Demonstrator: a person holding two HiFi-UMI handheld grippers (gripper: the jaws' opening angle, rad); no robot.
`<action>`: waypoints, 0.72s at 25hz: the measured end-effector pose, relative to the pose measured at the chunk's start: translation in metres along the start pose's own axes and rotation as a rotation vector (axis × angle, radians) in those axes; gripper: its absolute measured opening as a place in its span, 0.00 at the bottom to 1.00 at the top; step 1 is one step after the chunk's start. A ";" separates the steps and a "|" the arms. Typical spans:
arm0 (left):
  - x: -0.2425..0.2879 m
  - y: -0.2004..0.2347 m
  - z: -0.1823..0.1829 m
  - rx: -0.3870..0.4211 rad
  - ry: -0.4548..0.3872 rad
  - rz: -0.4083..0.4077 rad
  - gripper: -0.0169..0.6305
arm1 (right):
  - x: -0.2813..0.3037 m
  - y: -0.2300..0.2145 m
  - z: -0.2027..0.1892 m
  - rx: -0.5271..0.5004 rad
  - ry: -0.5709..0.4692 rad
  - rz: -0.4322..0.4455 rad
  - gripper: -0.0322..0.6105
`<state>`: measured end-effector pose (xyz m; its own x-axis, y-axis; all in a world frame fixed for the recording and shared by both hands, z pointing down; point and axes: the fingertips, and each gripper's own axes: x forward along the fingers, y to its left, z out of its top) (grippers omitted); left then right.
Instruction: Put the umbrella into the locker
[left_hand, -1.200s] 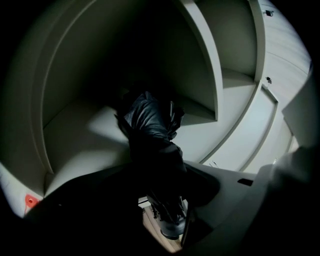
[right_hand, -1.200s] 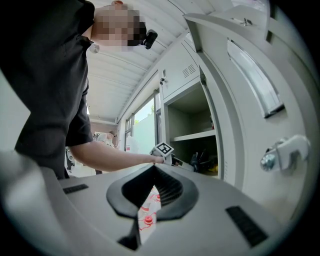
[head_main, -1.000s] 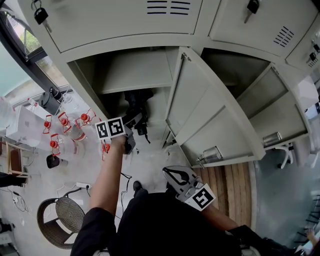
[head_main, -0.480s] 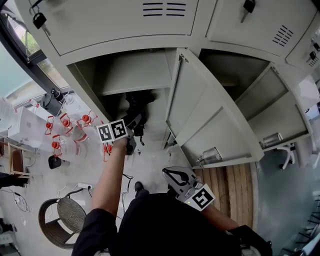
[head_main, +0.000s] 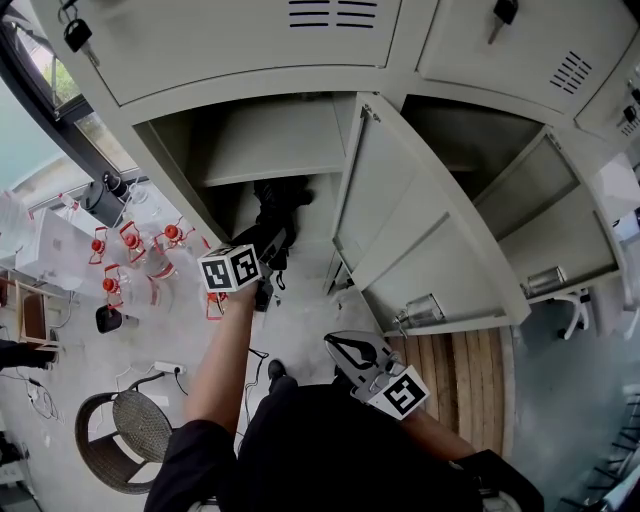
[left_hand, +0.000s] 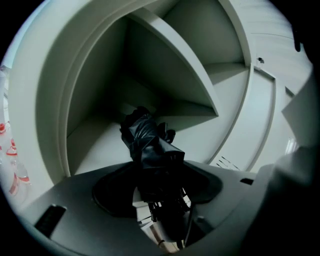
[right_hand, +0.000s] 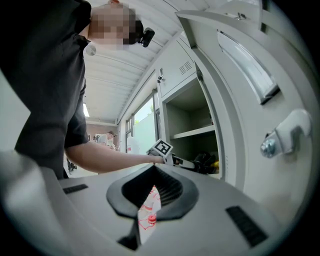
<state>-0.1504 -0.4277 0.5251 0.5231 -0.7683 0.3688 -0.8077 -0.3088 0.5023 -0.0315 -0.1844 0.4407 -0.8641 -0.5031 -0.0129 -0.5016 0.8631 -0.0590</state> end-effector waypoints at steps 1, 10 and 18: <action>-0.003 -0.001 0.001 0.011 -0.014 0.004 0.43 | 0.000 0.000 -0.001 0.001 0.003 0.001 0.07; -0.042 -0.015 -0.020 -0.007 -0.026 -0.048 0.44 | 0.004 0.002 -0.006 0.007 0.014 0.018 0.07; -0.029 -0.011 -0.068 -0.181 0.053 -0.116 0.44 | 0.003 0.003 -0.006 -0.001 0.010 0.025 0.07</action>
<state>-0.1378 -0.3639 0.5620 0.6271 -0.7012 0.3390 -0.6820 -0.2841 0.6739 -0.0360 -0.1831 0.4462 -0.8769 -0.4807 -0.0043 -0.4796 0.8755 -0.0582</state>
